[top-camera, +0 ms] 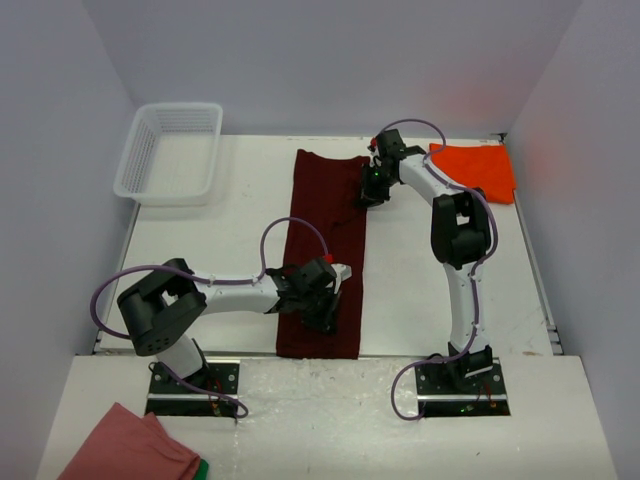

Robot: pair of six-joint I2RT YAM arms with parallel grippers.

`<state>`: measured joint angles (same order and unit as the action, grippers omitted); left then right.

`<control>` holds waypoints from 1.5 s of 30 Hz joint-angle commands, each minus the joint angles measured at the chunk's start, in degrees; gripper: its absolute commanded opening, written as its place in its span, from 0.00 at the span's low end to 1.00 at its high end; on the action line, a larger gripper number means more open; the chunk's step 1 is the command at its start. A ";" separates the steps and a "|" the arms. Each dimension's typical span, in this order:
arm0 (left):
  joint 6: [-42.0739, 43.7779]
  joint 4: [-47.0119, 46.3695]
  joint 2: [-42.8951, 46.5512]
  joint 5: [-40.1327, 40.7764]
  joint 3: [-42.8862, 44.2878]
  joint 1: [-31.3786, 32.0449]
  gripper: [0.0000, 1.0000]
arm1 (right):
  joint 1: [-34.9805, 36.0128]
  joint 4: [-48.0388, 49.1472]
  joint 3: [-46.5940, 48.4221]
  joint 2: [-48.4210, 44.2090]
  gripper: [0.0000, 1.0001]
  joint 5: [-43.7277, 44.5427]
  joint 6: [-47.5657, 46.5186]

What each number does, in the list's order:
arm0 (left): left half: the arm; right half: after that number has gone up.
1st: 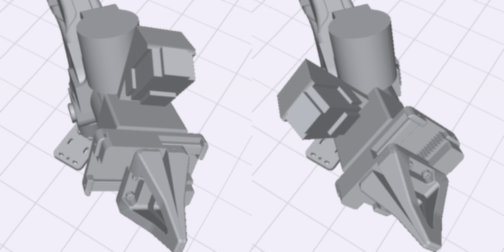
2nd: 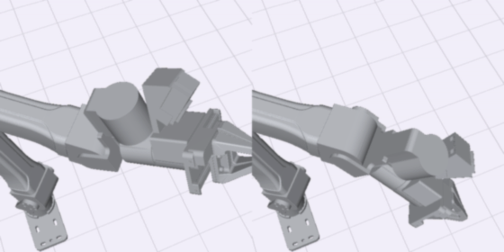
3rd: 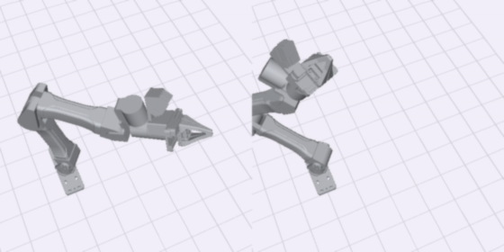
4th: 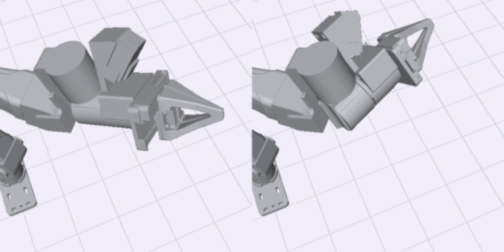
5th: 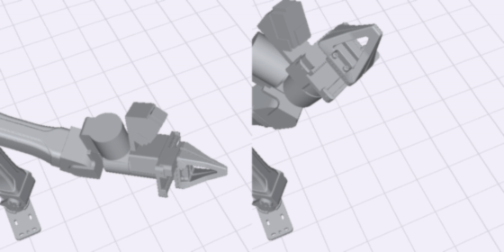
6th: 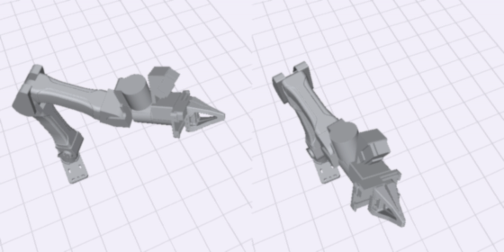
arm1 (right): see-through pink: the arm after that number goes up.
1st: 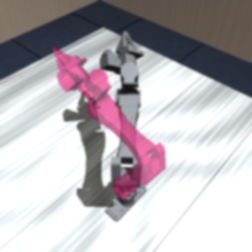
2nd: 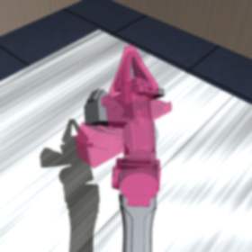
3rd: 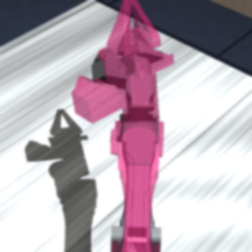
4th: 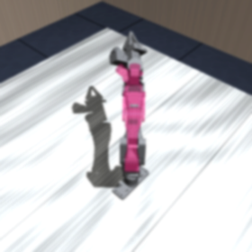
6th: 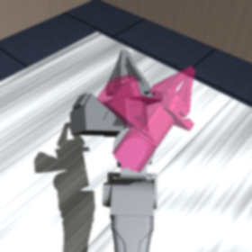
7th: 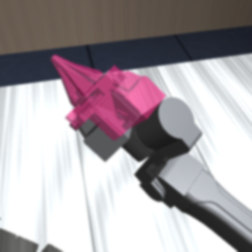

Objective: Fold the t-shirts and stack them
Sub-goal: Rotate the tshirt 85 degrees

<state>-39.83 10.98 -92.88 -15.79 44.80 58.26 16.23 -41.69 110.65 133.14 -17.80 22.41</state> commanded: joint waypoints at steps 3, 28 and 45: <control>0.72 1.15 1.21 -0.64 0.38 0.28 0.00 | 0.29 -0.41 1.59 -0.25 0.25 -1.89 -0.88; 1.07 0.62 1.04 -1.34 -0.24 0.28 0.00 | 0.56 -0.32 0.09 0.63 0.25 -2.15 -1.32; 1.16 -0.26 1.21 -2.23 -0.85 0.28 0.00 | 0.82 -0.76 -2.98 -1.22 0.23 1.28 -0.62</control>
<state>-39.64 10.85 -92.77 -16.32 44.62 58.26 16.51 -41.93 108.40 133.73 -18.37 22.20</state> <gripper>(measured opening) 0.002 0.236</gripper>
